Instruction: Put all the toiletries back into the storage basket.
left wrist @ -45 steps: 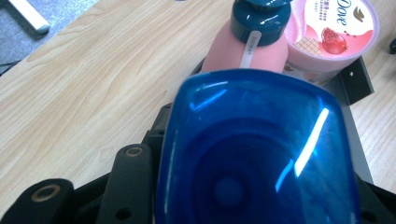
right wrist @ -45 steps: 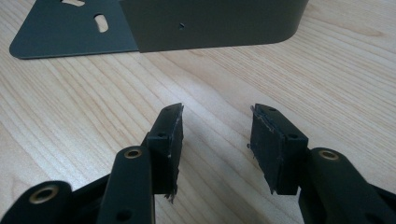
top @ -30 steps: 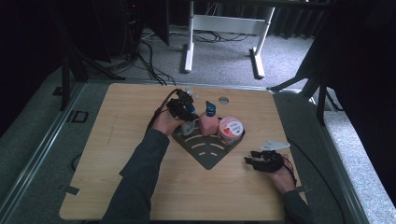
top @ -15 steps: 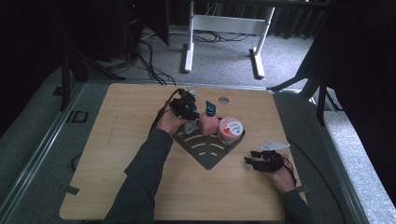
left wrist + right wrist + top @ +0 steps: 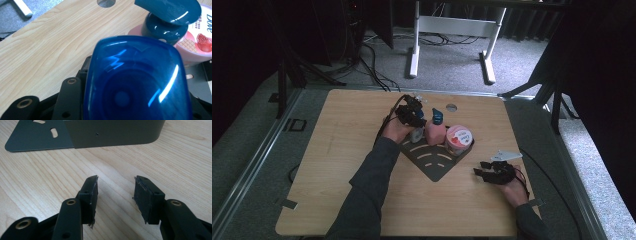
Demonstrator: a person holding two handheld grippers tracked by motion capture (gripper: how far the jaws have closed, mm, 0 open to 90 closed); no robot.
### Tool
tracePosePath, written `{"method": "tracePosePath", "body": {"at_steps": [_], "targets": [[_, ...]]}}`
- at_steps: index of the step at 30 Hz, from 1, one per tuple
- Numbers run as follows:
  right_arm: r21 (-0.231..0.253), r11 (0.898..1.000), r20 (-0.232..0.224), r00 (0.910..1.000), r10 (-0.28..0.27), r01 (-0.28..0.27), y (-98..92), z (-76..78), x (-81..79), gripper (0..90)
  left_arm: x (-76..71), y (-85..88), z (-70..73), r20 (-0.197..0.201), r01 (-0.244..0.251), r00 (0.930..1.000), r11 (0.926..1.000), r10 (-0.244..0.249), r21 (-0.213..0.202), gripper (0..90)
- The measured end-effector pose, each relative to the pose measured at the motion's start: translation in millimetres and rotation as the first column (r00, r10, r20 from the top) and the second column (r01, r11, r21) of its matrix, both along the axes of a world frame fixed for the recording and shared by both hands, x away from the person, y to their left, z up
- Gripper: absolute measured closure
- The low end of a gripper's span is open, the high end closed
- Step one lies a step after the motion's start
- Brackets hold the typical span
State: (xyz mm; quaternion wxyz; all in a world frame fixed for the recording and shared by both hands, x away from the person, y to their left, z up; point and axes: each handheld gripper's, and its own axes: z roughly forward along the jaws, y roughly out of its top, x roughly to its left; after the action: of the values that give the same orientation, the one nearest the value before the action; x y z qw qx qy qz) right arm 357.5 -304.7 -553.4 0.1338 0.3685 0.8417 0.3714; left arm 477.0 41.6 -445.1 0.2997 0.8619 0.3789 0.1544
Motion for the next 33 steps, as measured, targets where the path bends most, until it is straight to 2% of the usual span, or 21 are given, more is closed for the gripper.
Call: {"method": "tracePosePath", "body": {"at_steps": [25,33], "targets": [[0.0,1.0,0.001,1.0,0.002,-0.002,0.1,-0.1,0.7,53.6,9.3,-4.3,-7.0,0.01,-0.048,0.9988,0.9982,0.049,-0.035,56.0],[0.0,1.0,0.0,1.0,0.003,-0.003,0.1,-0.1,0.8,53.6,11.0,-9.2,-4.5,0.021,-0.044,0.9988,0.9988,0.044,-0.024,56.0]]}}
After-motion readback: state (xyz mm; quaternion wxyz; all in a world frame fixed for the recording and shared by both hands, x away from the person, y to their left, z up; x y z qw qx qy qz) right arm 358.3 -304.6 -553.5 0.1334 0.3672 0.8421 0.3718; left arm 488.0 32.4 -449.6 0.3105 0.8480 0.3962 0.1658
